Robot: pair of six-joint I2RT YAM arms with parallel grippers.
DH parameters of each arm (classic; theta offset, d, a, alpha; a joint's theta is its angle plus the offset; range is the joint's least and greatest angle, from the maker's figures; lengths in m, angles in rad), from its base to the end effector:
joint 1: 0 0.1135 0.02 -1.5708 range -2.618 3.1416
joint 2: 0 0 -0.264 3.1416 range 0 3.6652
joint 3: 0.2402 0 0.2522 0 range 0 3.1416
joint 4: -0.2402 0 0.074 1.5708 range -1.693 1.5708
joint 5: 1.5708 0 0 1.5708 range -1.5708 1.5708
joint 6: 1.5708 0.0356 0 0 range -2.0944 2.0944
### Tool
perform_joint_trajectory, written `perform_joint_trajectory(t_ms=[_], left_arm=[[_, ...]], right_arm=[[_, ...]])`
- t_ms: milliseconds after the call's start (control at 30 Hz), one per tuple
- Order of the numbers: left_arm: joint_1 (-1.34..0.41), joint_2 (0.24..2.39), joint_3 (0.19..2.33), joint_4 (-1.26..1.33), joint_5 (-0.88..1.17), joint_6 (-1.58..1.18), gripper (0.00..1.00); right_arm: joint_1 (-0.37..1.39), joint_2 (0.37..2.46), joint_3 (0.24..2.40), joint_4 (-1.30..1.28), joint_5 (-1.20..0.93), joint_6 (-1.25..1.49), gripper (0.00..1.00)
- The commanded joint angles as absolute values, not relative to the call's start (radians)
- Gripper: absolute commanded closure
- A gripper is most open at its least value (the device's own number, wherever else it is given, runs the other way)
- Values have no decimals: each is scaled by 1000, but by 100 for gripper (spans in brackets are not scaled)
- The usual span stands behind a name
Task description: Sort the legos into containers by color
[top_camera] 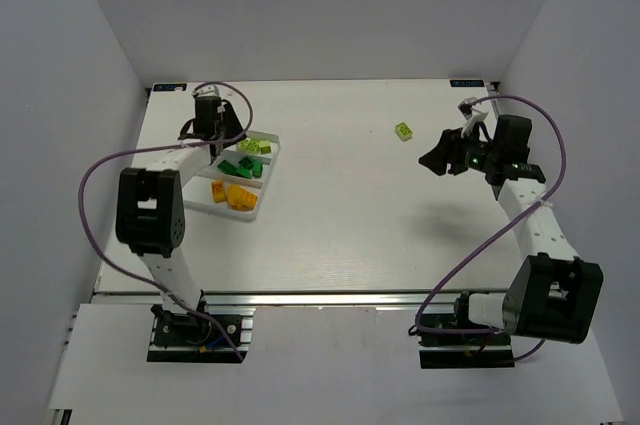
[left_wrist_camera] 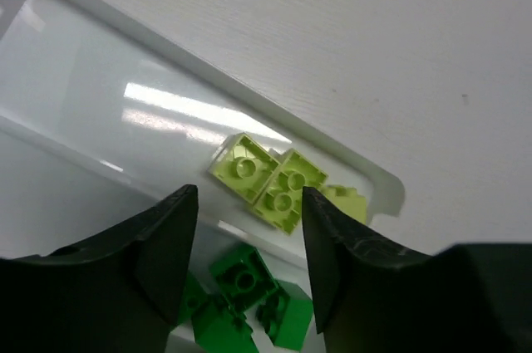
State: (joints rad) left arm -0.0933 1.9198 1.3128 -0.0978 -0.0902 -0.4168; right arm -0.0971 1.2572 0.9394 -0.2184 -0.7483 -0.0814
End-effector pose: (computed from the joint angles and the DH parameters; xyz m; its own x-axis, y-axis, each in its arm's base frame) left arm 0.4275 -0.0368 0.2002 -0.5997 -0.3488 -0.7202 -0.2388 0.9370 -0.2550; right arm 0.2771 -0.0027 0.2939 -0.4652 -0.0145 -0.8851 -0.5507 0.7875 0.2765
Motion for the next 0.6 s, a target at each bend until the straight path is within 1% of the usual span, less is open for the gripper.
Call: perform_joint_trajectory(t_ms=[0, 33, 67, 100, 167, 200, 233, 267, 300, 367, 400, 433, 500, 533, 567], left_arm=[[-109, 1633, 1142, 32, -29, -440, 38], [-109, 1590, 1097, 57, 36, -448, 44], [-109, 1550, 1056, 87, 67, -457, 46], [-109, 1464, 981, 94, 92, -469, 47], [-109, 1370, 908, 133, 165, -460, 43], [-109, 1280, 831, 153, 216, -447, 37], [-109, 1235, 800, 167, 239, -436, 34], [-109, 1198, 778, 164, 265, -427, 31], [-109, 1165, 764, 154, 290, -405, 29], [-109, 1085, 747, 106, 377, -379, 28], [-109, 1063, 744, 94, 399, -338, 27], [-118, 1017, 729, 78, 411, -312, 25], [-118, 970, 703, 95, 417, -285, 24], [-118, 948, 698, 104, 416, -279, 23], [-118, 913, 710, 77, 388, -259, 22]], right_arm=[[-71, 1322, 1040, -192, -559, -130, 41], [-51, 1353, 1069, -210, -522, -144, 40], [-43, 1389, 1109, -234, -487, -161, 38], [-32, 1472, 1203, -265, -429, -190, 37], [-9, 1558, 1299, -351, -387, -204, 31], [-2, 1634, 1384, -392, -350, -222, 28], [-5, 1672, 1426, -393, -325, -232, 26], [41, 1710, 1465, -425, -309, -239, 22], [52, 1783, 1501, -437, -261, -250, 21], [87, 1859, 1619, -481, -230, -287, 20], [97, 1944, 1665, -506, -207, -301, 19], [109, 1988, 1781, -540, -196, -330, 19], [132, 2124, 1902, -641, -173, -356, 18], [146, 2161, 1999, -667, -161, -383, 18], [158, 2222, 2034, -682, -144, -396, 17]])
